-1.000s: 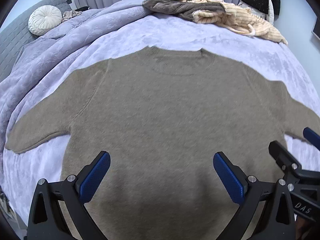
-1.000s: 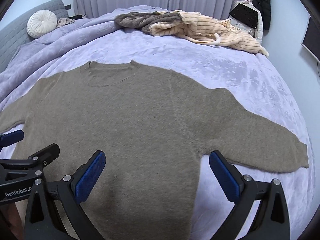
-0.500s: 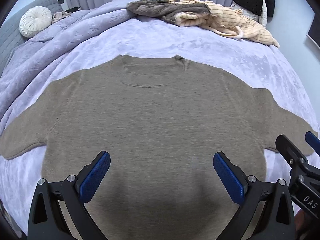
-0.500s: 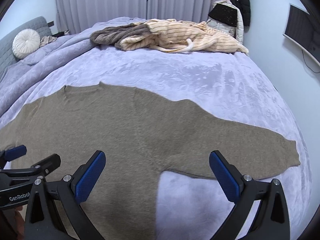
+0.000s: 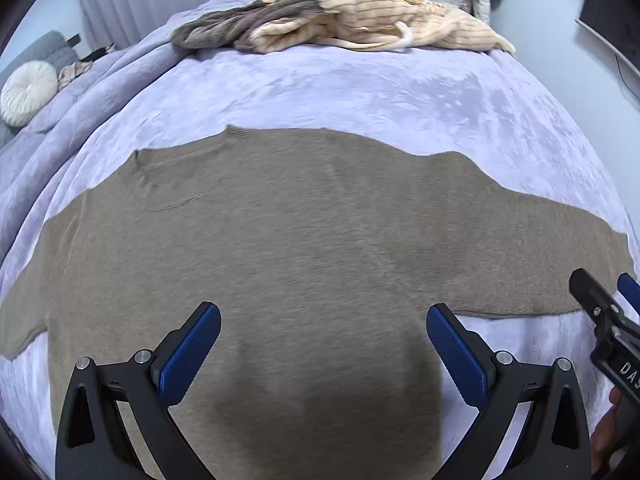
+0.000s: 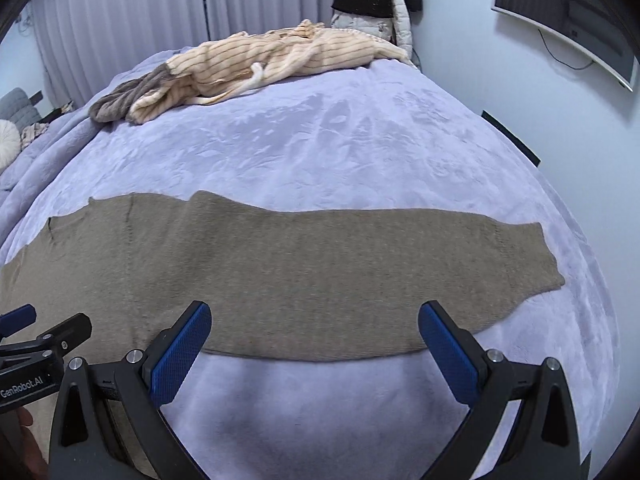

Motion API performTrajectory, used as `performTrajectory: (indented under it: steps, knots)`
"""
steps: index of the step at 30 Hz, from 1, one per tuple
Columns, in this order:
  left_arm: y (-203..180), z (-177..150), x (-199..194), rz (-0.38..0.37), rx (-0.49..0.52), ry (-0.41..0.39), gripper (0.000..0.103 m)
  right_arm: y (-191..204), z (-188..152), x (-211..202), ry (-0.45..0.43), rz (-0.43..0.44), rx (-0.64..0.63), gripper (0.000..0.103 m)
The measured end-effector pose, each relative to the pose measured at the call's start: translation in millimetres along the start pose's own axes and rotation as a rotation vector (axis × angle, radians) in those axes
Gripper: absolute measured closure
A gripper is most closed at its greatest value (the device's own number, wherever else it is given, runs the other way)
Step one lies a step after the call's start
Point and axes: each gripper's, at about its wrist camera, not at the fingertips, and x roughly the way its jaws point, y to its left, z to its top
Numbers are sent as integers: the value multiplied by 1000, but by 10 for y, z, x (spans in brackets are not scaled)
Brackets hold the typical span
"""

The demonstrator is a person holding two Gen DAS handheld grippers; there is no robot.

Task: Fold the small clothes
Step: 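Move the right tool to the sweater's sleeve cuff and grasp it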

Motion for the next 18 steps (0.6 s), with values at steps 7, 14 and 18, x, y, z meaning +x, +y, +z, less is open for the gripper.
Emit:
performTrajectory:
  steps: [7, 14, 18]
  knots:
    - [-382, 144, 107, -5, 51, 8, 0, -694, -46, 109, 14, -62, 110, 0]
    - [-520, 173, 234, -22, 48, 24, 0, -1425, -127, 335, 55, -78, 281, 2]
    - [-578, 178, 364, -24, 54, 52, 0, -1645, -17, 476, 30, -67, 326, 8]
